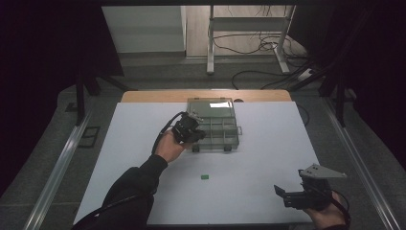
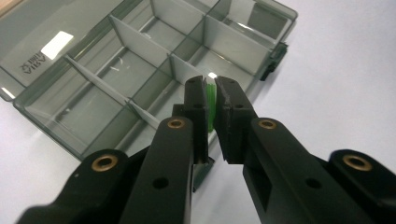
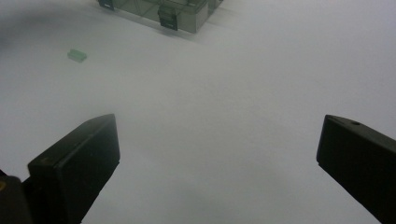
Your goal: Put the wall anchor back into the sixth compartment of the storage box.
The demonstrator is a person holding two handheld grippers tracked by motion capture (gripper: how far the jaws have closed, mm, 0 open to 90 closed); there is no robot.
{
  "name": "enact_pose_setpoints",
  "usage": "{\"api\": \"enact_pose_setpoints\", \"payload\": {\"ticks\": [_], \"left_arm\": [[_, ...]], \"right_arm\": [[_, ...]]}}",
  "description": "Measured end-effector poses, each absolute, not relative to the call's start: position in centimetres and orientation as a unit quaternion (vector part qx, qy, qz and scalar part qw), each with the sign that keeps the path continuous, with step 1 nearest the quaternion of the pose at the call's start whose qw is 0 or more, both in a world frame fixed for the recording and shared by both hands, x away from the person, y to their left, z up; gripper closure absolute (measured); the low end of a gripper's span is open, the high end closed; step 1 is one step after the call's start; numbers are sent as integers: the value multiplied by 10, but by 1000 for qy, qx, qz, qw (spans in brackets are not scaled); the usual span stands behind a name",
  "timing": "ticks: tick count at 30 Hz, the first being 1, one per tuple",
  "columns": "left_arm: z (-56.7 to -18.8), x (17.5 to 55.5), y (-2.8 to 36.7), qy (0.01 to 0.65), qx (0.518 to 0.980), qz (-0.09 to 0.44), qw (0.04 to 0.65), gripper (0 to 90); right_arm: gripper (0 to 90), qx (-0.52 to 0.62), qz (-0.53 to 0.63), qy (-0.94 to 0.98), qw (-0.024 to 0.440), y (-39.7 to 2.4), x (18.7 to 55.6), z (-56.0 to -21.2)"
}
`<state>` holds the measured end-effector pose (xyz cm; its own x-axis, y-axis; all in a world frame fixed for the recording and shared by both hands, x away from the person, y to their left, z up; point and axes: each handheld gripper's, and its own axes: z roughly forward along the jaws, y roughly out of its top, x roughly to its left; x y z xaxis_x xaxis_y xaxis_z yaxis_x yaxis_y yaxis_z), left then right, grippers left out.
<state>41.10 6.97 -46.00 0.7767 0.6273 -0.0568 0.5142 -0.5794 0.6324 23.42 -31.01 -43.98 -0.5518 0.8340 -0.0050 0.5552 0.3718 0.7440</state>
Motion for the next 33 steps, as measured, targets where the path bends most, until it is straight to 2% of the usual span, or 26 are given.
{"api": "enact_pose_setpoints", "payload": {"ticks": [9,13,20,21,33], "left_arm": [[-473,423,63,330,886,88,314,833],[-477,426,62,337,883,81,317,762],[-477,423,64,338,880,77,325,701],[-476,420,64,338,878,75,330,665],[-468,407,68,328,875,71,349,502]], "right_arm": [[0,431,358,805,195,-310,234,-440],[0,431,358,805,194,-310,234,-440],[0,431,358,805,194,-311,234,-440],[0,431,358,805,194,-311,234,-440],[0,431,359,804,195,-311,234,-440]]}}
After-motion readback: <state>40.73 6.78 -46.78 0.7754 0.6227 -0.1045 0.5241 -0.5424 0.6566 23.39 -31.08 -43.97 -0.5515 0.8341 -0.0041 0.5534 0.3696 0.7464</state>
